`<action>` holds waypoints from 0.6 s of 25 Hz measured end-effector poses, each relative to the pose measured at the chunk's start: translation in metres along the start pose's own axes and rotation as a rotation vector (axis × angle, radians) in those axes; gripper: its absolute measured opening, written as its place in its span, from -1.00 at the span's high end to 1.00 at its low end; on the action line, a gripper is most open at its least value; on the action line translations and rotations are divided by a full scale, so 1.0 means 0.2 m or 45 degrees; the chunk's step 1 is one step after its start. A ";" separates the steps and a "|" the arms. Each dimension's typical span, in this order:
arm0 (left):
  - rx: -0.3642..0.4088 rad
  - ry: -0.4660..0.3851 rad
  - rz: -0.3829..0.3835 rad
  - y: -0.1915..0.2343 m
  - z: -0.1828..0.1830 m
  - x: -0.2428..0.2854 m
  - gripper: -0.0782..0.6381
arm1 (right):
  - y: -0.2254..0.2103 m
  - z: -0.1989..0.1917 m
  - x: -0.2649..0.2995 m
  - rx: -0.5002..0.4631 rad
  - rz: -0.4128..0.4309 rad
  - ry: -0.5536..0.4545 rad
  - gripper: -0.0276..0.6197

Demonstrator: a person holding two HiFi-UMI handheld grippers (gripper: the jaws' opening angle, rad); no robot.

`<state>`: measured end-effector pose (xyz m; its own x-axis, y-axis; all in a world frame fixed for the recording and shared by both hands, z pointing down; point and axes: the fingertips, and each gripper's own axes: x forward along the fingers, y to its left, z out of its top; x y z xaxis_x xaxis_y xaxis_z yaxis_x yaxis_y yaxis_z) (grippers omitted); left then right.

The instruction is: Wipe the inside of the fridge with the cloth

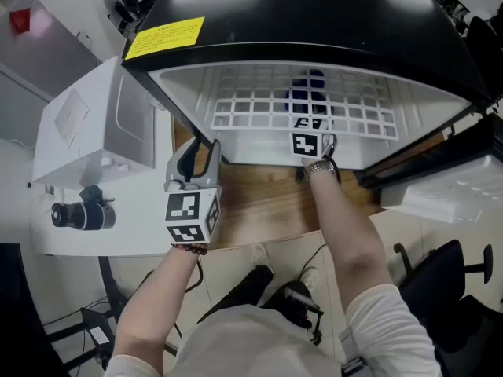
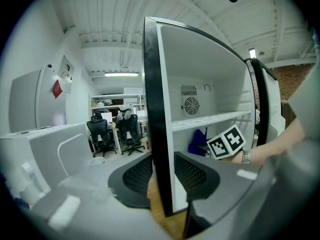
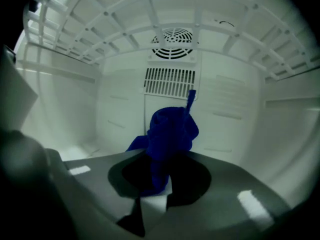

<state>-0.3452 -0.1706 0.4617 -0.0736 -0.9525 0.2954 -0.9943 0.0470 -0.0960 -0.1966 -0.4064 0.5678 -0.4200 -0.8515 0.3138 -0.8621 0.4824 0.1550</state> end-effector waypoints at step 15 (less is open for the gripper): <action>0.008 0.004 0.017 0.00 0.00 0.00 0.43 | -0.32 -0.09 -0.06 0.026 -0.116 0.034 0.69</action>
<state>-0.3460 -0.1707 0.4620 -0.0872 -0.9509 0.2969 -0.9927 0.0580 -0.1056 -0.1324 -0.4239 0.5711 -0.3319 -0.8859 0.3241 -0.9022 0.3985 0.1652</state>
